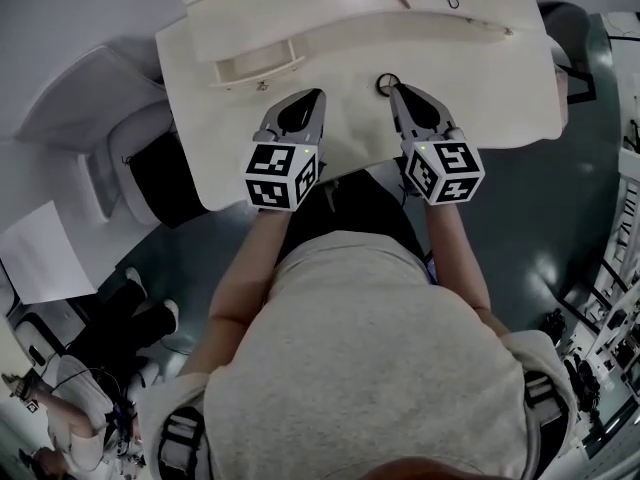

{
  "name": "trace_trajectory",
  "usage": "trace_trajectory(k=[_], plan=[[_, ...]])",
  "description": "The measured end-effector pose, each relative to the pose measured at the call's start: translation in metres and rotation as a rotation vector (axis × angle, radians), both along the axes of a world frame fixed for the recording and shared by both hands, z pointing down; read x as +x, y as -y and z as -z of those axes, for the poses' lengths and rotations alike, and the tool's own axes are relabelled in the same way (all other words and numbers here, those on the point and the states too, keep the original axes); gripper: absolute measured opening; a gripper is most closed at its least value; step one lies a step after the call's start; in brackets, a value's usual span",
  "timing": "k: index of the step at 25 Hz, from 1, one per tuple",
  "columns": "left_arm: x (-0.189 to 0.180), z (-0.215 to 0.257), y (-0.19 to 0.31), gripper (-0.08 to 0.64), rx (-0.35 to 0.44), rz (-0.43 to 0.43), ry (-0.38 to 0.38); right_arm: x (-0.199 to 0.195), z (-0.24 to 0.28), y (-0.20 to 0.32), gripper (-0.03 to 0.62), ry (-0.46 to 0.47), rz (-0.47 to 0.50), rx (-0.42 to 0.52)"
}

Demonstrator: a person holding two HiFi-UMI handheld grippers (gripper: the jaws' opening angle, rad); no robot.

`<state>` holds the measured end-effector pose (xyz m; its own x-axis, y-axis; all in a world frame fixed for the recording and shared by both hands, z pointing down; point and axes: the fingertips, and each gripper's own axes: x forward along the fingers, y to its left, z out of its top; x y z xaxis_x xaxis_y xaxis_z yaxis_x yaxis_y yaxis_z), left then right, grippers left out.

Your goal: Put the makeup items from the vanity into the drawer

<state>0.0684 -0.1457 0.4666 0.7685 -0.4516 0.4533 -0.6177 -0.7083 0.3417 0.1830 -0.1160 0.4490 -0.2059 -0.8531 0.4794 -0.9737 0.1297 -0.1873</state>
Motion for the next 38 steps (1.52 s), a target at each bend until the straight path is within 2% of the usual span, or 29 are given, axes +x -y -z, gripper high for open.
trace_trajectory(k=[4, 8, 9, 10, 11, 17, 22, 30, 38], plan=[[0.007, -0.006, 0.001, 0.009, 0.01, -0.046, 0.019, 0.002, -0.014, 0.0, 0.009, -0.009, -0.006, -0.032], [0.003, -0.018, 0.002, 0.009, -0.013, -0.052, 0.039, 0.008, -0.032, 0.003, 0.016, -0.025, -0.009, -0.069], [0.001, -0.021, 0.002, 0.009, -0.02, -0.052, 0.045, 0.01, -0.036, 0.004, 0.054, -0.026, -0.011, -0.081], [0.0, -0.023, 0.001, 0.009, -0.027, -0.052, 0.051, 0.011, -0.041, 0.005, 0.128, -0.027, -0.011, -0.095], [0.0, -0.026, 0.001, 0.009, -0.033, -0.054, 0.055, 0.012, -0.045, 0.006, 0.158, -0.03, -0.012, -0.11], [0.007, -0.034, 0.0, 0.009, -0.059, -0.076, 0.065, 0.015, -0.07, 0.011, 0.215, -0.076, 0.001, -0.183], [0.013, -0.042, -0.001, 0.009, -0.068, -0.089, 0.08, 0.015, -0.087, 0.011, 0.222, -0.109, 0.035, -0.223], [0.021, -0.048, -0.004, 0.009, -0.089, -0.094, 0.088, 0.013, -0.096, 0.01, 0.221, -0.143, 0.038, -0.238], [0.016, -0.045, -0.003, 0.009, -0.104, -0.051, 0.077, 0.01, -0.093, 0.012, 0.215, -0.132, 0.068, -0.219]])
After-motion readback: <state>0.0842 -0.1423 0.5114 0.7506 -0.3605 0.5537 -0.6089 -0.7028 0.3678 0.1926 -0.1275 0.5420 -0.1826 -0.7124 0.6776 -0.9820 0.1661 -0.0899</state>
